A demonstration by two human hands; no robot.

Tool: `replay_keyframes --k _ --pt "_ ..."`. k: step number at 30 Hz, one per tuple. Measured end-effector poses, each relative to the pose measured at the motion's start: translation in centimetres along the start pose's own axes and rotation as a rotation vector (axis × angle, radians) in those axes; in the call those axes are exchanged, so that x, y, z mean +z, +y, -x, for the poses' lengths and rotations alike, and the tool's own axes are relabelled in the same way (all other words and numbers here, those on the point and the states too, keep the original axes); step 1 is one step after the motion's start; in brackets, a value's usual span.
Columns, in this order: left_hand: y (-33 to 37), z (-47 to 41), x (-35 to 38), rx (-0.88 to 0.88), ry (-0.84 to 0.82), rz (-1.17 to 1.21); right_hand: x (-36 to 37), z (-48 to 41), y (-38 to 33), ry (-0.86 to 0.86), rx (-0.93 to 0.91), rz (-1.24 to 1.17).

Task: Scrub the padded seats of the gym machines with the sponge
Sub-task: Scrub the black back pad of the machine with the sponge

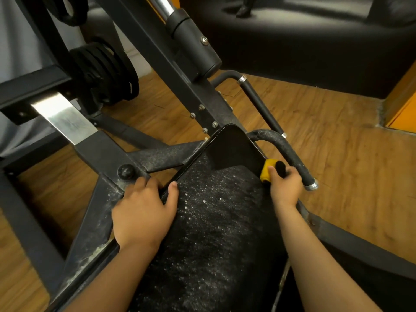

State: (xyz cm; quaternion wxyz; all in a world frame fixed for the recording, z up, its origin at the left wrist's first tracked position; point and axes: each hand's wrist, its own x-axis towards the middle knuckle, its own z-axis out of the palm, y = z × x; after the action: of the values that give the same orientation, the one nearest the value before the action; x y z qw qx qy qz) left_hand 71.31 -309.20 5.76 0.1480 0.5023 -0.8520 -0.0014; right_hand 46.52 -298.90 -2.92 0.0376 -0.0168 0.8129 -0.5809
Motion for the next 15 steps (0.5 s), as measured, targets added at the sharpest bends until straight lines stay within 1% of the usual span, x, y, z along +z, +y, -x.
replay_keyframes --k 2,3,5,7,9,12,15 --pt "-0.1 0.1 0.1 0.000 -0.007 -0.010 0.4 -0.3 -1.0 -0.035 0.068 -0.011" --pt "-0.1 0.1 0.1 -0.001 -0.007 -0.010 0.7 -0.3 -1.8 -0.085 0.050 -0.048" --pt "-0.2 0.2 0.1 -0.005 -0.002 -0.007 1.3 0.6 -3.1 -0.205 -0.077 -0.105" --pt "-0.1 0.2 0.0 -0.005 0.001 -0.002 1.4 1.8 -3.4 -0.295 -0.197 -0.090" --pt "-0.1 0.1 0.1 -0.003 0.005 0.005 0.6 2.3 -2.2 -0.279 -0.212 -0.058" --pt "0.0 0.1 0.1 0.000 0.005 -0.012 -1.3 1.8 0.7 -0.155 -0.104 0.040" --pt "-0.1 0.1 0.1 0.006 0.001 -0.024 -1.4 1.4 1.1 -0.105 -0.006 0.034"
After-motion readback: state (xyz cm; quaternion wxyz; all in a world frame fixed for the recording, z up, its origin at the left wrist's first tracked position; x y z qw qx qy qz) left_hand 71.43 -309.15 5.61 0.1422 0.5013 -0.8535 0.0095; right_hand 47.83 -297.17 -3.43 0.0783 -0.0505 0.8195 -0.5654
